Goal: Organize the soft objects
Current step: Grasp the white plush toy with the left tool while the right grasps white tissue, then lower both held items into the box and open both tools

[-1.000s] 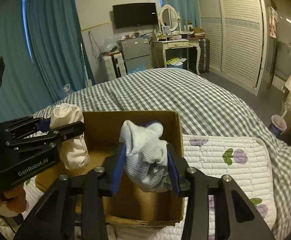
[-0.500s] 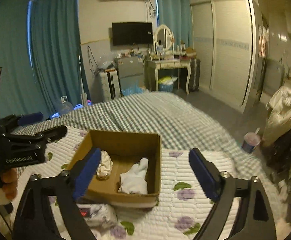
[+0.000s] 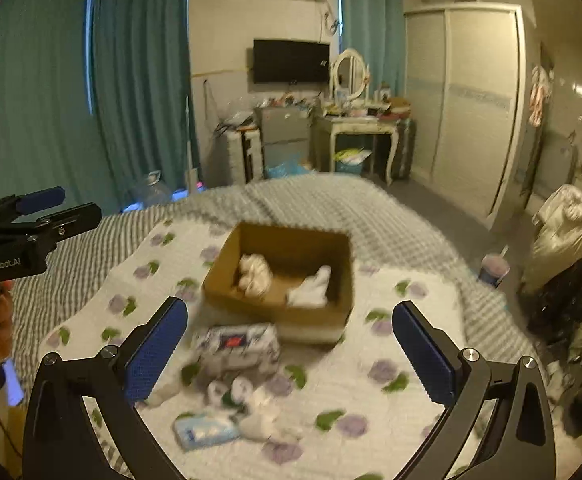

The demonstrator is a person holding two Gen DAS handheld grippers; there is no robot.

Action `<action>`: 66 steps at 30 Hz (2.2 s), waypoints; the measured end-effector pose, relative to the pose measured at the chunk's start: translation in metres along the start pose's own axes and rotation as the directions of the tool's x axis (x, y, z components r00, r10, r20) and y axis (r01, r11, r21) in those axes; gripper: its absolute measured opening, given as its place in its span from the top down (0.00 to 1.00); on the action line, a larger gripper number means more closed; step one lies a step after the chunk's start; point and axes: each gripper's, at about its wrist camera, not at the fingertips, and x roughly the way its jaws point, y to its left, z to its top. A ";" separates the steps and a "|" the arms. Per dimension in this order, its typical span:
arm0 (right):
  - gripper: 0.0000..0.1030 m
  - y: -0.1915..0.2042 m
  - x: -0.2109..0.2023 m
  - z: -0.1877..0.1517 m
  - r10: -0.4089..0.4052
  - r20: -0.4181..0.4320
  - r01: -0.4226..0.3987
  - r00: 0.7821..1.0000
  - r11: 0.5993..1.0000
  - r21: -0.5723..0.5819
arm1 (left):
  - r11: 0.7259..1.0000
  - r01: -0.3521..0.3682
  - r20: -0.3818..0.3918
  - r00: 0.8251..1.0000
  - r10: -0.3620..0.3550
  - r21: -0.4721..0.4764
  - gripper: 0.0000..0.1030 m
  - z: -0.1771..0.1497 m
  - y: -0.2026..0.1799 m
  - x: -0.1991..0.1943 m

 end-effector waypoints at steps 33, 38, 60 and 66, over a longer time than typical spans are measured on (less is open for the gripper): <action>0.59 0.022 0.164 -0.164 0.183 -0.473 -0.245 0.862 0.967 -0.073 | 0.995 0.012 -0.496 0.866 -0.058 -0.095 0.25 -0.227 -0.003 0.121; 0.74 0.036 0.156 -0.163 0.195 -0.472 -0.280 0.860 0.953 -0.116 | 0.994 0.036 -0.494 0.866 -0.081 -0.100 0.42 -0.227 -0.002 0.120; 0.75 0.014 0.066 -0.090 0.104 -0.236 -0.139 0.966 0.981 -0.136 | 0.995 0.068 -0.333 0.939 -0.087 -0.067 0.67 -0.164 -0.010 0.068; 0.75 0.007 0.049 -0.046 0.084 -0.145 -0.102 0.986 0.987 -0.124 | 0.995 0.089 -0.213 0.972 -0.095 -0.037 0.67 -0.110 -0.016 0.039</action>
